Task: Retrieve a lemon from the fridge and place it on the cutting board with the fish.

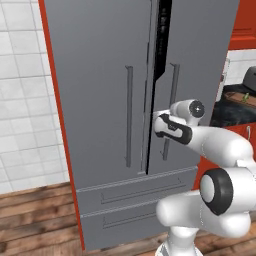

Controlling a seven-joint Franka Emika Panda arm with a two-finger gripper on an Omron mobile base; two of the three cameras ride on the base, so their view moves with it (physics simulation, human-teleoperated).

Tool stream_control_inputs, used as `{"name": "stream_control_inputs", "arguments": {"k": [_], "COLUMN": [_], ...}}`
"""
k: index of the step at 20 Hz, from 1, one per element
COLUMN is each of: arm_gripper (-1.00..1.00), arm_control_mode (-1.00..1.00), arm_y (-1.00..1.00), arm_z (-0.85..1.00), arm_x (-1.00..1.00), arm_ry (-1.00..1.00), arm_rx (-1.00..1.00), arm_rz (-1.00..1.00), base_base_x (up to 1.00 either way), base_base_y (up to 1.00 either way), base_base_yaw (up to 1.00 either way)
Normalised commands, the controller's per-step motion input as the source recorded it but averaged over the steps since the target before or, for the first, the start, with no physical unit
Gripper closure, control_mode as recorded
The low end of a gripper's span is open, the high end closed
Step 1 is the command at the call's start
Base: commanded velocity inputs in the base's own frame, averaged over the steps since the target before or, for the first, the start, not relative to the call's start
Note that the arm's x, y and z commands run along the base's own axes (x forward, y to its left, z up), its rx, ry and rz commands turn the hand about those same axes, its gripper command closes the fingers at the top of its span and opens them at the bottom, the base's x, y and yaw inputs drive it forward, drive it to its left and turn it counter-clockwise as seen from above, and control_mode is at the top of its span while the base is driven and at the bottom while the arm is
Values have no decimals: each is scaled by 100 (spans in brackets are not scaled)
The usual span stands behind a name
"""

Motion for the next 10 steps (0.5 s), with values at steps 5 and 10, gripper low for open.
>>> {"name": "stream_control_inputs", "arguments": {"k": [5, 10], "arm_gripper": [100, 100], "arm_control_mode": [-100, -100], "arm_y": [-9, -4], "arm_z": [3, 5], "arm_x": [1, 0], "arm_ry": [0, 0], "arm_rx": [0, 0], "arm_rz": [1, 0], "base_base_x": [0, 0], "base_base_y": [0, 0], "base_base_yaw": [0, 0]}}
